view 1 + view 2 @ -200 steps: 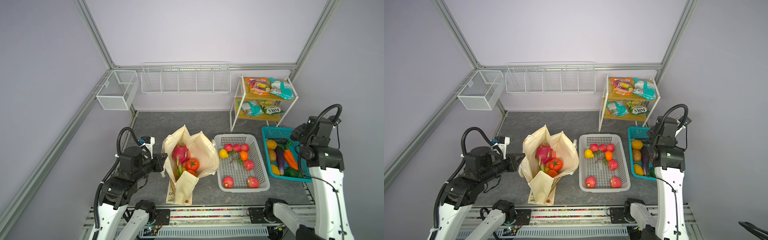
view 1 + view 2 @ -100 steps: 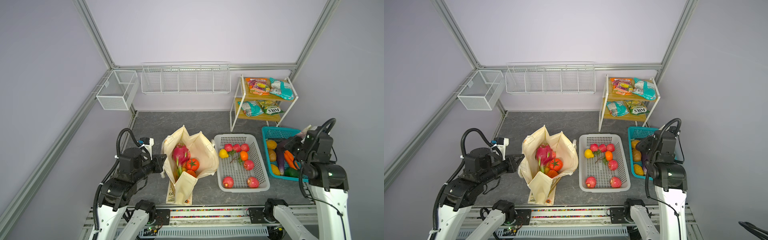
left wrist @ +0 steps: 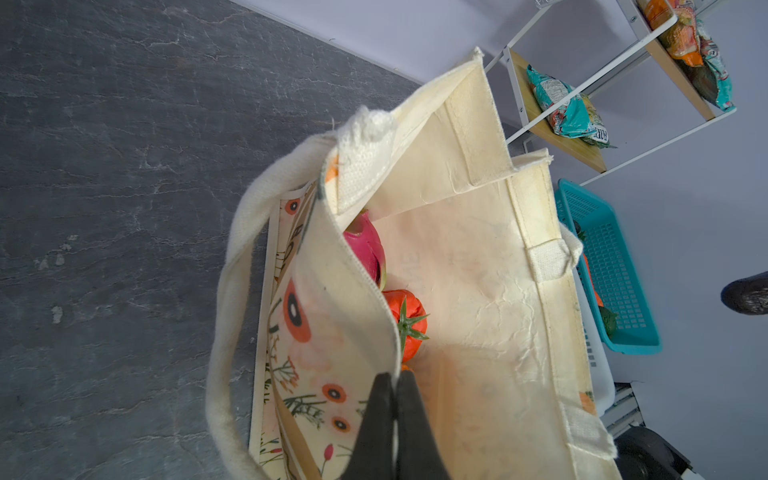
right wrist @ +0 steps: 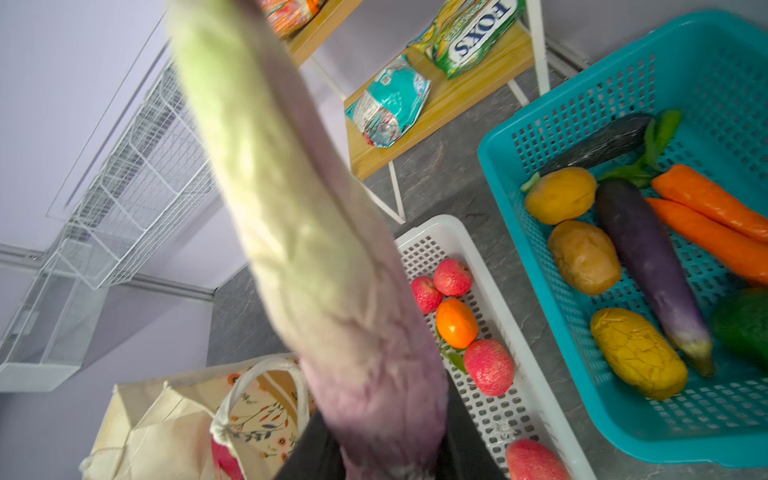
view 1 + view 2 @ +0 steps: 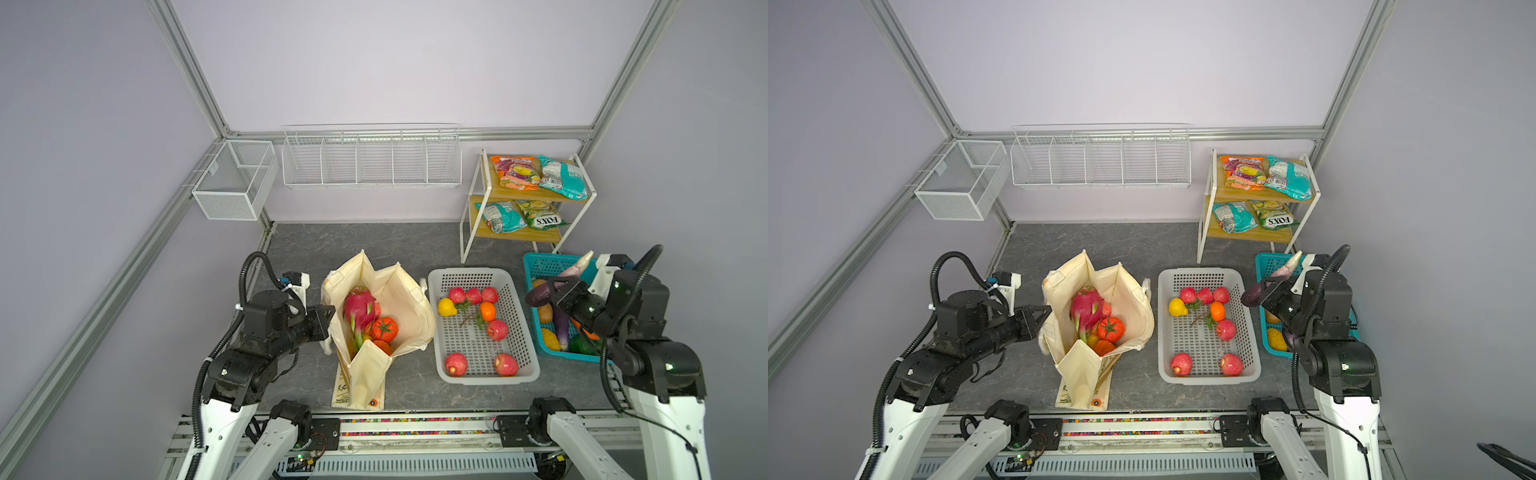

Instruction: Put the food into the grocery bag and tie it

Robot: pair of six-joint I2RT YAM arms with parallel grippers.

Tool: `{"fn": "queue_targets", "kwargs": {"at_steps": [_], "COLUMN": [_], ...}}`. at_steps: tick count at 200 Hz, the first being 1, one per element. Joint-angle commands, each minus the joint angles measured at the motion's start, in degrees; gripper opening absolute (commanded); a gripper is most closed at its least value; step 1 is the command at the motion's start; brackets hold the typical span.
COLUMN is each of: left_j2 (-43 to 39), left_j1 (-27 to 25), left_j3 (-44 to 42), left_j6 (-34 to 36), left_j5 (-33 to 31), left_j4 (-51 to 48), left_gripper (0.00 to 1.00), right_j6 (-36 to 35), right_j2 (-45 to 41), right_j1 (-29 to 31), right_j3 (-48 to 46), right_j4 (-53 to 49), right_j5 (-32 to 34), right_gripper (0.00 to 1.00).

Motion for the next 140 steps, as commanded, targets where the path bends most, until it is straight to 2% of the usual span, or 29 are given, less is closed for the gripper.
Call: {"fn": "queue_targets", "kwargs": {"at_steps": [1, 31, 49, 100, 118, 140], "left_j2": [1.7, 1.4, 1.4, 1.4, 1.1, 0.2], "left_j1": [0.0, 0.0, 0.0, 0.0, 0.0, 0.0], "left_j3": [0.9, 1.6, 2.4, 4.0, 3.9, 4.0], "left_j6": [0.4, 0.3, 0.0, 1.1, 0.8, 0.4], "left_j5": [0.8, 0.1, 0.0, -0.7, -0.3, -0.1], "left_j4": [-3.3, -3.5, -3.4, -5.5, -5.3, -5.6], "left_gripper": [0.00, 0.00, 0.00, 0.00, 0.00, 0.00], "right_j6": [2.2, 3.8, 4.0, -1.2, -4.0, -6.6], "right_j2": [-0.4, 1.3, 3.9, 17.3, 22.8, 29.0], "right_j1": [2.8, 8.5, 17.0, 45.2, 51.8, 56.8], "right_j3": [0.7, 0.8, 1.9, 8.2, 11.6, 15.0], "right_j4": [3.6, 7.4, 9.5, 15.6, 17.6, 19.6], "right_j5": [-3.9, -5.2, -2.8, 12.0, 14.3, 14.5], "right_gripper": [0.24, 0.24, 0.24, 0.24, 0.24, 0.24]}}
